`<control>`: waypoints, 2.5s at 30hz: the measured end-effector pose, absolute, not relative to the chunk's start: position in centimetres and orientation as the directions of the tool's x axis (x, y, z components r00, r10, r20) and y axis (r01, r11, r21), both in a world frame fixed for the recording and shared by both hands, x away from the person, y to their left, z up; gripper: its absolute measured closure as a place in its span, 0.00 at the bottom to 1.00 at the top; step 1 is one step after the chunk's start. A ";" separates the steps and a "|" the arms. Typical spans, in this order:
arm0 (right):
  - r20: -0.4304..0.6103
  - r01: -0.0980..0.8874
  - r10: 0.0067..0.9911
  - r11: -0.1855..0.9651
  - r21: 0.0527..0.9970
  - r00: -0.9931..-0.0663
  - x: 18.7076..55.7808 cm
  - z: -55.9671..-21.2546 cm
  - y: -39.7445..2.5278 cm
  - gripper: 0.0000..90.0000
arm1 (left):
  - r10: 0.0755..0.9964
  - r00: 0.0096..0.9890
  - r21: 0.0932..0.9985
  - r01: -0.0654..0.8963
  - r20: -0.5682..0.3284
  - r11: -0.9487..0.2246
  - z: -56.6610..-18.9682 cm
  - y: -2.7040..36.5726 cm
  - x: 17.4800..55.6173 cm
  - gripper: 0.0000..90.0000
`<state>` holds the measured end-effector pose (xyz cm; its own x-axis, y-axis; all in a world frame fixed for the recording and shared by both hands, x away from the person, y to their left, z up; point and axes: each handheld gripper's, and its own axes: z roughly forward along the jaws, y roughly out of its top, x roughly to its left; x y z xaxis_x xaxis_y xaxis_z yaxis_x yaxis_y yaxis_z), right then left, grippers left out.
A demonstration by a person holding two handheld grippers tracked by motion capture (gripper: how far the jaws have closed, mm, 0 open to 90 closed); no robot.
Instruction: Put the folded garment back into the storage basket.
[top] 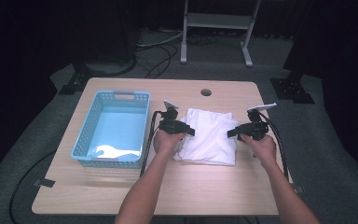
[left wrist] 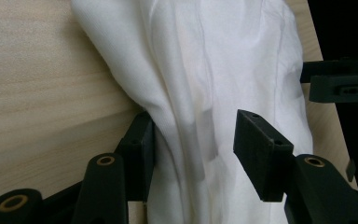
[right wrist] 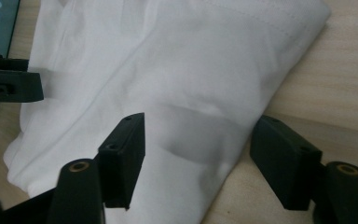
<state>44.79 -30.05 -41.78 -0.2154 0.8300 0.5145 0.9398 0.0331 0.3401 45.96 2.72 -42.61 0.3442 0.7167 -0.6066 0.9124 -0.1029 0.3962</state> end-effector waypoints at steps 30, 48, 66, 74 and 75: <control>0.490 0.941 0.843 0.053 0.334 -0.221 45.1 -42.4 -28.5 0.93 | 0.774 0.409 0.434 0.880 -0.483 -0.194 -42.3 1.6 45.8 0.82; 0.474 0.930 0.845 0.071 0.360 -0.248 44.9 -42.4 -28.4 0.93 | 0.791 0.362 0.403 0.901 -0.493 -0.161 -42.3 1.3 45.9 0.89; 0.475 0.934 0.849 0.060 0.353 -0.234 44.6 -41.3 -28.6 0.96 | 0.772 0.359 0.409 0.902 -0.525 -0.141 -41.8 1.6 45.9 0.90; 0.497 0.936 0.841 0.033 0.351 -0.216 44.4 -40.7 -28.8 0.96 | 0.761 0.362 0.411 0.901 -0.538 -0.137 -41.2 1.6 45.7 0.90; 0.497 0.935 0.840 0.035 0.354 -0.219 44.3 -40.5 -28.8 0.96 | 0.761 0.363 0.412 0.900 -0.537 -0.139 -41.1 1.6 45.7 0.90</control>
